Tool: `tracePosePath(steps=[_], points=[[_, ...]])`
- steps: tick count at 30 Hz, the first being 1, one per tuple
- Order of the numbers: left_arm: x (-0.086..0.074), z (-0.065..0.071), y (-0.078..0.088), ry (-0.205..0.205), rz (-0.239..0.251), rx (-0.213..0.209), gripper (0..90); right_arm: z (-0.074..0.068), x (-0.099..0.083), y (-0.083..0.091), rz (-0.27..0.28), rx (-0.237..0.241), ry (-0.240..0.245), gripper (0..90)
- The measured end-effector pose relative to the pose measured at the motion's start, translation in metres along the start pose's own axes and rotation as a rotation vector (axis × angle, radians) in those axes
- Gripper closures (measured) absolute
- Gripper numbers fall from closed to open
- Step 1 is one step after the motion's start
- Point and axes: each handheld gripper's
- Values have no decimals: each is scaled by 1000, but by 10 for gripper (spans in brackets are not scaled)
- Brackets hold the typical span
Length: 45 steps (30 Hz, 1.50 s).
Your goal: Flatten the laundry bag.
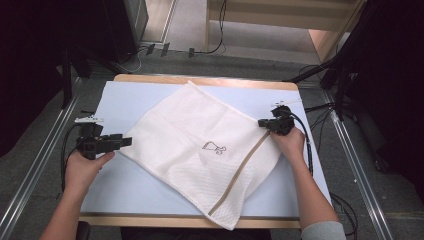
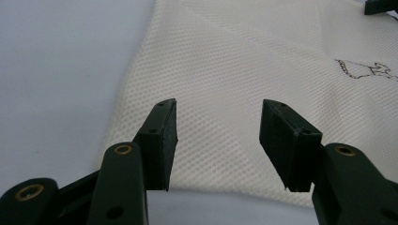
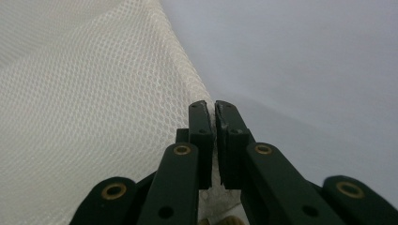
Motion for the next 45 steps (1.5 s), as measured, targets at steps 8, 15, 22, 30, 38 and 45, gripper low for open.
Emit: tracePosePath(steps=[8,15,22,30,38,45], points=[[5,1,-13,-10,-21,-19,475,32,-17,32,19,-97,-60,875],[8,1,-22,-20,-44,-28,474,35,-27,37,9,-108,-57,853],[-1,11,-20,-4,-47,-27,478,33,-24,41,32,-108,-59,707],[-22,30,-25,55,-110,-61,489,29,-21,50,72,-94,-39,629],[-33,48,-62,61,-196,-66,473,31,-24,40,50,-92,-33,606],[-27,56,-81,63,-153,-62,498,28,-27,32,5,-86,-16,621]])
Point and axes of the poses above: each handheld gripper's, and its own axes: y roughly backward along the jaws, x roughly out of its top, z roughly to its right, and after that the axes turned 11 degrees about z, right-handed
